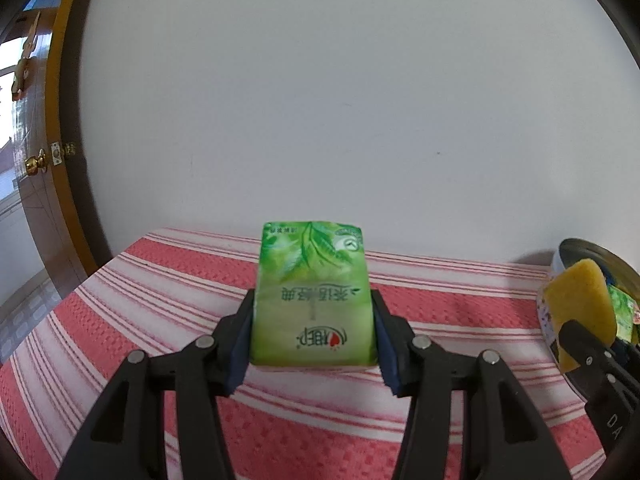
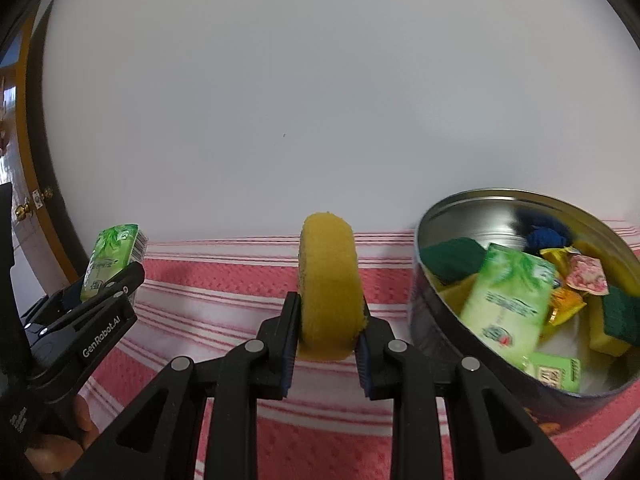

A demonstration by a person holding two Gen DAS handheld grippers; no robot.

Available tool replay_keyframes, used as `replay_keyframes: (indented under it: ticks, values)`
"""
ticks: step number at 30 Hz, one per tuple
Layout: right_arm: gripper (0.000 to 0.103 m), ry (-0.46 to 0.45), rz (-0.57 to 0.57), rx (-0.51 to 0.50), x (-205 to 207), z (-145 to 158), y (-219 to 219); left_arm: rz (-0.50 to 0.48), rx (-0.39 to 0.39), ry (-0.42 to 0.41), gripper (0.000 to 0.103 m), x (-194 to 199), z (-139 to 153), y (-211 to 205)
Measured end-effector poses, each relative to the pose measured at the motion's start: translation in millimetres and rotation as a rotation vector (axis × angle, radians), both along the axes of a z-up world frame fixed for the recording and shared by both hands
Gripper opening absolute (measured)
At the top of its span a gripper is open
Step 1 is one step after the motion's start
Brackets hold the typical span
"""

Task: Organize objects
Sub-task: 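Lift and carry the green pack and yellow sponge over the tin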

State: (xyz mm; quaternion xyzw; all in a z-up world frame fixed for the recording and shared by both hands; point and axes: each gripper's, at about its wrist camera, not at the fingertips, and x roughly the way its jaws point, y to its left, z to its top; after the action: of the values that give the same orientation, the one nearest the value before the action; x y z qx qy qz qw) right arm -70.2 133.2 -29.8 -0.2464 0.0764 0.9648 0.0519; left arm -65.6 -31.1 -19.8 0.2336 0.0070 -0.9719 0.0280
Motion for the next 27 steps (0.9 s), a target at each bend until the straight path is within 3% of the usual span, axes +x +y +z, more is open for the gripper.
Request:
replay_keyframes:
  ticks: [7, 27]
  values:
    - [0.027, 0.010, 0.011, 0.018, 36, 4, 22, 0.007, 0.014, 0.011, 0.052, 22, 9, 4]
    - [0.027, 0.032, 0.020, 0.038, 66, 7, 34, 0.030, 0.011, 0.029, 0.052, 66, 9, 23]
